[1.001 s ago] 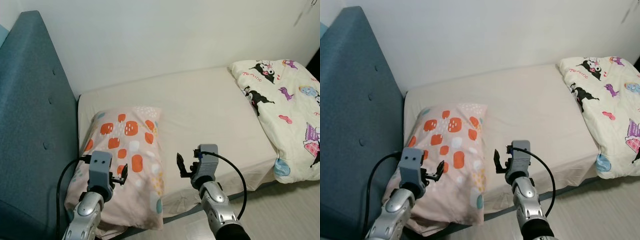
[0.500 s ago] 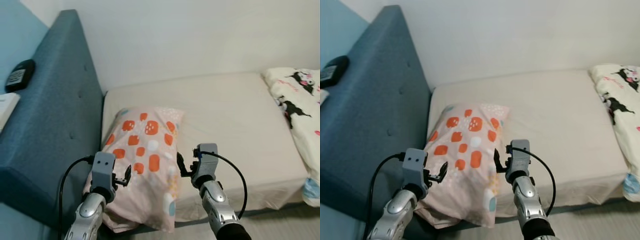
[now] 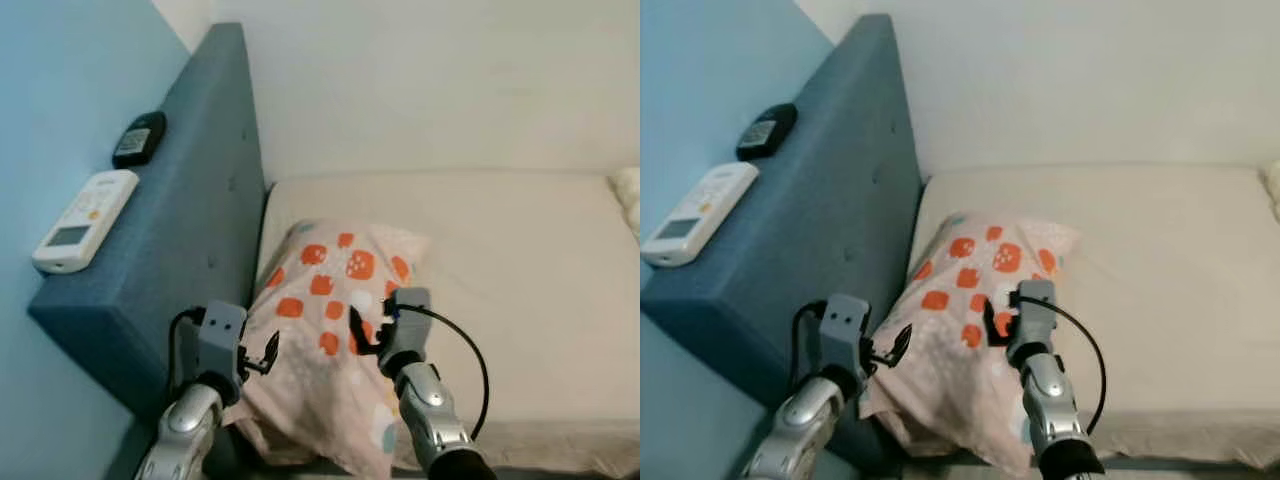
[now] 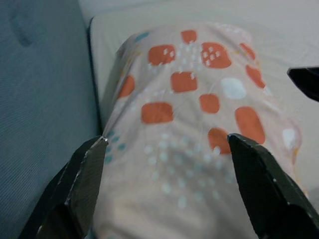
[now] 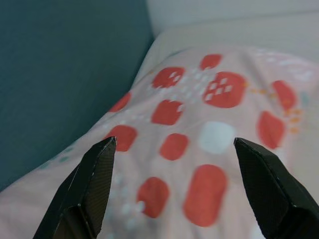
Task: Clean up the room
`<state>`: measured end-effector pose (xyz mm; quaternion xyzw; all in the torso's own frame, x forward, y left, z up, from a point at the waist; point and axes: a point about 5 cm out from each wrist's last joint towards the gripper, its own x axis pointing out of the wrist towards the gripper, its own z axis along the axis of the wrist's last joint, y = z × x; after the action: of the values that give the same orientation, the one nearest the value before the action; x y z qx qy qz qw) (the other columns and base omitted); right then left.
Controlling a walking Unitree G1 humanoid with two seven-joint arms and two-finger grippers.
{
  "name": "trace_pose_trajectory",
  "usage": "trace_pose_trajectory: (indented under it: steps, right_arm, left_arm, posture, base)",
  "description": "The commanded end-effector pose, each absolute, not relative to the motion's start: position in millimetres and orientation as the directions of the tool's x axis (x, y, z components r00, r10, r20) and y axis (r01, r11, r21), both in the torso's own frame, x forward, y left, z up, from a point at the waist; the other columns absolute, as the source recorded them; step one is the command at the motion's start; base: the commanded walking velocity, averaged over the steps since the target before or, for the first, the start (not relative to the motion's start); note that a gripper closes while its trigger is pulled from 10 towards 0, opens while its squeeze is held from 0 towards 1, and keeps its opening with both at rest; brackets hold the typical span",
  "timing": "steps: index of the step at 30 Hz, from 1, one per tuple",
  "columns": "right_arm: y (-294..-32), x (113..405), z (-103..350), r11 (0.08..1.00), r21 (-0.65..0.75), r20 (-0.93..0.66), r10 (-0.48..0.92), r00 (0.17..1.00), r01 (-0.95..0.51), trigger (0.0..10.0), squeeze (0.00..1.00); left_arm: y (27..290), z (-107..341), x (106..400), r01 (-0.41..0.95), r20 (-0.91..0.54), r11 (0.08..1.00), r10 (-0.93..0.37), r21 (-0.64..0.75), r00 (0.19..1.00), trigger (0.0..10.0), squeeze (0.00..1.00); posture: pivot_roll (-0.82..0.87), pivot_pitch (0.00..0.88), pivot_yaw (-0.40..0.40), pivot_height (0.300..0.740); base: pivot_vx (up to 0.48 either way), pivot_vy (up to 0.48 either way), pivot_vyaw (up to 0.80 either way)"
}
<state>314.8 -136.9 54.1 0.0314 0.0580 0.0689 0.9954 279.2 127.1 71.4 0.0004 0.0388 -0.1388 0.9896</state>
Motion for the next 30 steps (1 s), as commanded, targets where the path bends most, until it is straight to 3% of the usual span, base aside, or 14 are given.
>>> trace_pose_trajectory:
  steps: [1, 17, 30]
  right_arm:
    - [-140.1, 310.6, 47.8, 0.989, 0.105, -0.13, 0.117, 0.985, -0.103, 10.0, 0.0]
    - [-142.6, 308.5, 46.3, 0.989, 0.127, -0.13, 0.097, 0.987, -0.081, 10.0, 0.0]
    - [-143.1, 308.6, 46.5, 0.988, 0.129, -0.129, 0.101, 0.987, -0.084, 10.0, 0.0]
  left_arm:
    - [141.0, 61.1, 274.3, 0.235, -0.136, 0.972, -0.235, -0.015, 0.963, 10.0, 0.0]
    - [144.2, 60.7, 278.2, 0.203, -0.178, 0.979, -0.201, -0.01, 0.963, 10.0, 0.0]
    - [146.4, 62.5, 279.0, 0.185, -0.181, 0.983, -0.185, -0.013, 0.966, 10.0, 0.0]
  posture:
    - [0.05, 0.127, -0.001, 0.73]
    - [0.05, 0.119, 0.009, 0.73]
    - [0.05, 0.115, 0.007, 0.73]
  base:
    - [0.0, 0.0, 0.0]
    - [0.0, 0.0, 0.0]
    - [0.0, -0.332, 0.0]
